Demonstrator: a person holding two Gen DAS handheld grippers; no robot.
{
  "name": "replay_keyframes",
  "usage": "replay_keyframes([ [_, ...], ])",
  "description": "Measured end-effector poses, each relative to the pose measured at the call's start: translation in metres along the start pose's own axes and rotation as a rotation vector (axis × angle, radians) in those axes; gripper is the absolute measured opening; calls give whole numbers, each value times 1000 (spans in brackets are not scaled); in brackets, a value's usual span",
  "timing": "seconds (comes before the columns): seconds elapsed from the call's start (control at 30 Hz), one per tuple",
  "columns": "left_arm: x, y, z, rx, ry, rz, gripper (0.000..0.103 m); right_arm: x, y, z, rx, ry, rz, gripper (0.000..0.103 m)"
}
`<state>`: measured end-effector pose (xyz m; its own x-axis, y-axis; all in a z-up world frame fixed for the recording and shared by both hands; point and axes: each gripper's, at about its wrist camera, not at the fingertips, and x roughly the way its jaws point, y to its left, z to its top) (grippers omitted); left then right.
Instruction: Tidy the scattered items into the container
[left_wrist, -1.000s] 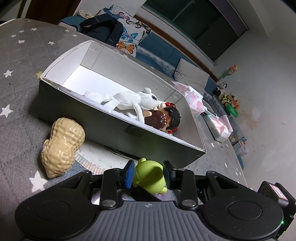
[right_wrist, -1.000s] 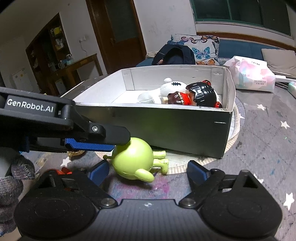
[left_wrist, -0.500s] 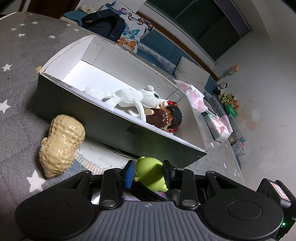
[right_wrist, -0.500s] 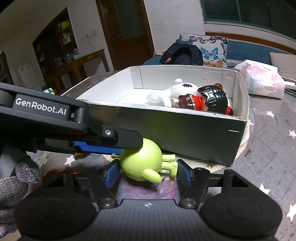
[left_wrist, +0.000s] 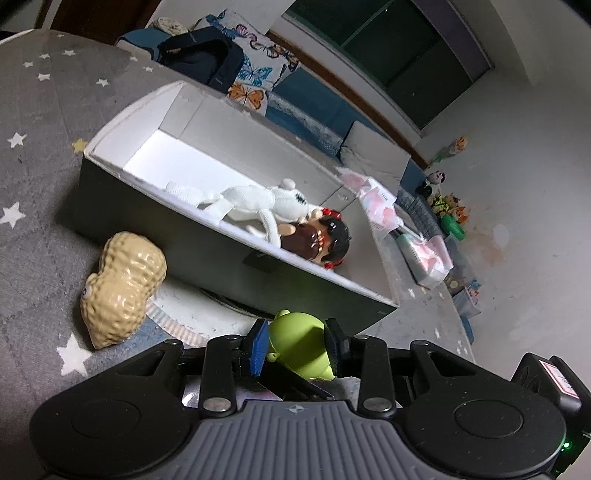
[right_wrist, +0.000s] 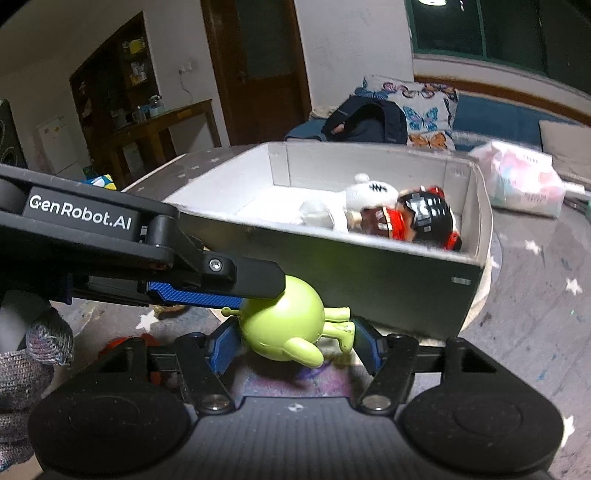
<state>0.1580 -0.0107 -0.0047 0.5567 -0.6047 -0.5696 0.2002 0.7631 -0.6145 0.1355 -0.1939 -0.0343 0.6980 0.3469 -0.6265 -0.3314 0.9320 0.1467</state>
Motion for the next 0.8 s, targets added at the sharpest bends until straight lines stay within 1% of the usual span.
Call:
replay_keyframes([
  [0.2, -17, -10, 16, 4, -64, -36, 35, -15, 4, 23, -63, -51, 0, 66],
  [0.33, -17, -12, 34, -15, -79, -63, 35, -14, 2, 44, -94, -69, 23, 66],
  [0.37, -16, -12, 38, -23, -81, -71, 35, -12, 2, 49, -105, -74, 26, 63],
  [0.4, -14, -13, 42, -27, -85, -78, 35, -10, 2, 53, -112, -73, 33, 49],
  [0.5, -11, -16, 52, -19, -97, -78, 35, -2, 0, 66, -105, -58, 52, 49],
  [0.57, -7, -16, 57, -26, -84, -93, 35, 3, -3, 70, -91, -54, 72, 49],
  [0.63, -2, -16, 58, -28, -76, -89, 35, 7, -3, 70, -91, -51, 62, 49],
  [0.7, 2, -14, 56, -23, -70, -80, 35, 7, -1, 66, -91, -50, 71, 49],
  [0.8, 5, -9, 54, -38, -61, -90, 35, 6, 0, 63, -98, -50, 78, 49],
])
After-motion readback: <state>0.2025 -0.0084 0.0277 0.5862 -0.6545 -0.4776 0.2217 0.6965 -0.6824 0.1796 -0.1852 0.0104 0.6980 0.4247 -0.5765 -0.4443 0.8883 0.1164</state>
